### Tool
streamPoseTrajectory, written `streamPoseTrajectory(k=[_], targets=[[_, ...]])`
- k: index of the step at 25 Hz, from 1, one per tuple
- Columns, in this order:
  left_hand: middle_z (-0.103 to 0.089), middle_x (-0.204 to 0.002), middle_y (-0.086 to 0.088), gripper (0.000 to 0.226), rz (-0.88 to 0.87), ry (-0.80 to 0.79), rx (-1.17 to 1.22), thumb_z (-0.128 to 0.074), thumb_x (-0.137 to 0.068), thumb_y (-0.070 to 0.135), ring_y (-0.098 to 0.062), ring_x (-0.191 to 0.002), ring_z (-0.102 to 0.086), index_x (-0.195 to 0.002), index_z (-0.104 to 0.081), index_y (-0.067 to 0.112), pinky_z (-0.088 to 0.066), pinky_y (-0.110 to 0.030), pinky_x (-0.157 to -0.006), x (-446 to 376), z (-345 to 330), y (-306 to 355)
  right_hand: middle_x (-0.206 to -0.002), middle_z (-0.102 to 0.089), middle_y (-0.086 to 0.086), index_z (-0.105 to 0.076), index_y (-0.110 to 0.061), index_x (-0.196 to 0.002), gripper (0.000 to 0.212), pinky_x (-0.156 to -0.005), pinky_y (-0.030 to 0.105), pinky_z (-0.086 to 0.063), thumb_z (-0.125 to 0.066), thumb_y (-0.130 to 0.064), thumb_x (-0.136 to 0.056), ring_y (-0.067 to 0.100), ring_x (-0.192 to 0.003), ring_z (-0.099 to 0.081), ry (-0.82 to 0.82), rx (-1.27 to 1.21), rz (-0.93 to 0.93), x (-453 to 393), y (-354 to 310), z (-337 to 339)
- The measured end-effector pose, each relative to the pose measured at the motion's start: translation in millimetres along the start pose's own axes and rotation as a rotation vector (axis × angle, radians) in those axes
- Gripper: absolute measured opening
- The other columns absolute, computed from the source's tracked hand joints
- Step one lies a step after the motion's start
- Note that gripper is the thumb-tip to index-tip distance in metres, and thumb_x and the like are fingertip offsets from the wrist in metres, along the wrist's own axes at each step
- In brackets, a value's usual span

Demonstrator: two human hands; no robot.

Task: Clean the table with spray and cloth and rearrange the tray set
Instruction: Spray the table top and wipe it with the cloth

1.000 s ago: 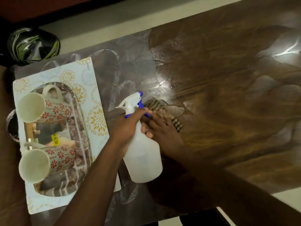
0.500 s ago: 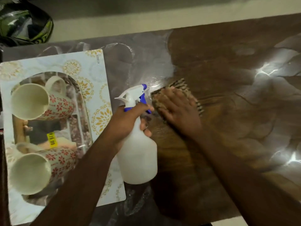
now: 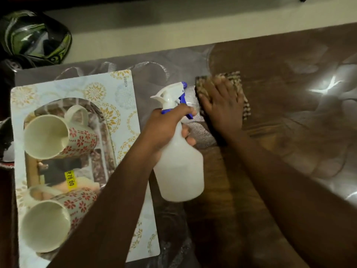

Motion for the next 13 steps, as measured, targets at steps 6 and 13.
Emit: streamPoseTrajectory(k=[6,13], targets=[[-0.044,-0.046,-0.008,0.026,-0.035,0.065,0.104,-0.062,-0.088,0.014,-0.022,-0.042,-0.043,-0.102,-0.068,-0.007,-0.047,-0.026,-0.049,-19,4,28,-0.150,-0.037,-0.002,-0.043,-0.030,-0.139,0.048,-0.110,0.051,-0.021,-0.029,-0.048,-0.096,0.022,-0.141,-0.026,-0.191,0.026,0.320,16,-27,-20],[-0.041,-0.047,-0.008,0.038,-0.024,0.079,0.119,-0.061,-0.087,0.013,-0.021,-0.047,-0.040,-0.114,-0.062,-0.013,-0.045,-0.025,-0.047,-28,13,24,-0.149,-0.037,-0.005,-0.042,-0.031,-0.138,0.048,-0.111,0.048,-0.015,-0.030,-0.046,-0.095,0.019,-0.140,-0.026,-0.150,-0.066,0.068,-79,-54,-24]])
Point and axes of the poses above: each hand's wrist, its own x-axis away from the middle knuckle, its own z-axis out of the back of the hand, y = z × x, the point moved 7 cm from there along -x, towards the middle knuckle
